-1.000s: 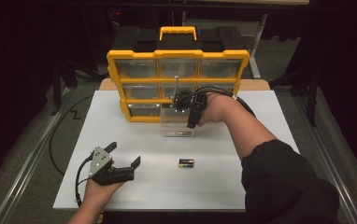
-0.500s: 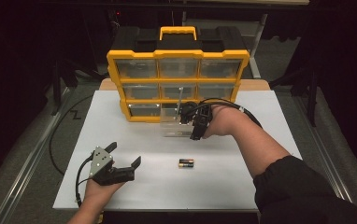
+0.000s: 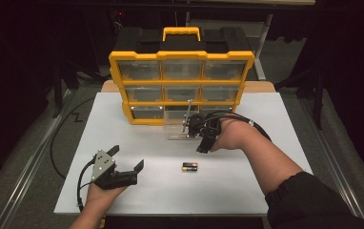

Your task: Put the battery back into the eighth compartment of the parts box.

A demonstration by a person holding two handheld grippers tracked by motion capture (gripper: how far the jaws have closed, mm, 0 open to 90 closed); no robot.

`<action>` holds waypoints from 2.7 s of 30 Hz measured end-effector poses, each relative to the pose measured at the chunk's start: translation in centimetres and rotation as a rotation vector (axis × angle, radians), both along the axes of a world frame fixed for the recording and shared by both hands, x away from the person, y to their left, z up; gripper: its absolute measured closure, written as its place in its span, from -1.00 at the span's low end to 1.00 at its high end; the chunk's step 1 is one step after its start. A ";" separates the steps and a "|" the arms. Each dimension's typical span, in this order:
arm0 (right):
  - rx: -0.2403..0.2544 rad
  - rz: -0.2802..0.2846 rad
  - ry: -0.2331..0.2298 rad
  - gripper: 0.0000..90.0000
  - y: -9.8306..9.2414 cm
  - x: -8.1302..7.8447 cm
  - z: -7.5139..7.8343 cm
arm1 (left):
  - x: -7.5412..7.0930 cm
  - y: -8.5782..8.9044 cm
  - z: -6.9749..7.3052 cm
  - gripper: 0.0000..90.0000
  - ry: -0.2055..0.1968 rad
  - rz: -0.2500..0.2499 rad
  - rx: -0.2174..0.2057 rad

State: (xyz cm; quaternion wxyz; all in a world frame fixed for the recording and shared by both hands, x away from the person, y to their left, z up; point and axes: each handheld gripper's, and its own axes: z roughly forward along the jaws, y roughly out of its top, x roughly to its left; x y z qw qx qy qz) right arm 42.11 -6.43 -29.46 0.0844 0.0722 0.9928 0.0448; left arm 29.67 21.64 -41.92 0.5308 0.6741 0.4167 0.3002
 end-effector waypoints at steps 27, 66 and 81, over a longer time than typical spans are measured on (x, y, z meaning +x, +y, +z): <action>0.020 -0.025 0.001 -0.26 -2.1 -2.3 -2.6 | -0.1 -0.1 0.1 -0.99 -0.002 0.002 -0.002; 0.034 0.060 0.066 -0.39 0.1 -4.0 -8.6 | 0.0 -0.2 -0.1 -0.99 0.000 -0.012 0.016; 0.034 0.109 0.057 0.13 1.2 -4.0 -9.0 | 0.0 -0.3 -0.1 -0.99 0.000 -0.009 0.013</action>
